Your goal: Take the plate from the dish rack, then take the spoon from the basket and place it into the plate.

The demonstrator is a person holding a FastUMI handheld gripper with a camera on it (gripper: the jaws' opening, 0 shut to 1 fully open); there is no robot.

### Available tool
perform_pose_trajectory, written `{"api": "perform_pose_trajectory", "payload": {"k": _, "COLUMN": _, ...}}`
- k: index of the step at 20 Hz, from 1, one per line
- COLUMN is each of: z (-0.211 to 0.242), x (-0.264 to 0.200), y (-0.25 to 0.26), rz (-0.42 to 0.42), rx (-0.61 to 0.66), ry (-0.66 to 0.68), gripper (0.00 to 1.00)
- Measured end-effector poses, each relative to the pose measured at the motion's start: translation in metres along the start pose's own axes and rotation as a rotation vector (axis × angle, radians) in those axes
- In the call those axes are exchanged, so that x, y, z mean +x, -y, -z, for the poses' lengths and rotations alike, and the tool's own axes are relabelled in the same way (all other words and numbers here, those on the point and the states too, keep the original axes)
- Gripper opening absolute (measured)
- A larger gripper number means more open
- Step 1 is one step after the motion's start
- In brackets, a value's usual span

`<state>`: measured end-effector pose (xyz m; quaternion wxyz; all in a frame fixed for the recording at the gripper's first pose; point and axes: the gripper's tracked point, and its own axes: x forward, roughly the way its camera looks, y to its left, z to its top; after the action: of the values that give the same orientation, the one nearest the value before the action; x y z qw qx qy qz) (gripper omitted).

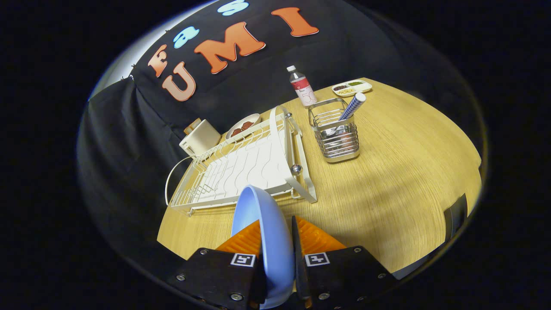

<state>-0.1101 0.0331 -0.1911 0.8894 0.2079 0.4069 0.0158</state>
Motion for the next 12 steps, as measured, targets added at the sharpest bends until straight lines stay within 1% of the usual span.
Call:
{"api": "perform_pose_trajectory", "payload": {"k": 2, "z": 0.008, "x": 0.006, "y": 0.008, "rz": 0.034, "rx": -0.028, "ry": -0.011, "gripper": 0.29}}
{"api": "perform_pose_trajectory", "payload": {"k": 5, "z": 0.011, "x": 0.012, "y": 0.015, "rz": 0.082, "rx": -0.092, "ry": 0.009, "gripper": 0.39}}
{"api": "perform_pose_trajectory", "payload": {"k": 6, "z": 0.010, "x": 0.013, "y": 0.015, "rz": 0.093, "rx": -0.097, "ry": 0.019, "gripper": 0.40}}
{"api": "perform_pose_trajectory", "payload": {"k": 9, "z": 0.002, "x": 0.017, "y": 0.027, "rz": 0.149, "rx": -0.117, "ry": 0.063, "gripper": 0.39}}
{"api": "perform_pose_trajectory", "payload": {"k": 12, "z": -0.005, "x": 0.019, "y": 0.029, "rz": 0.154, "rx": -0.123, "ry": 0.095, "gripper": 0.38}}
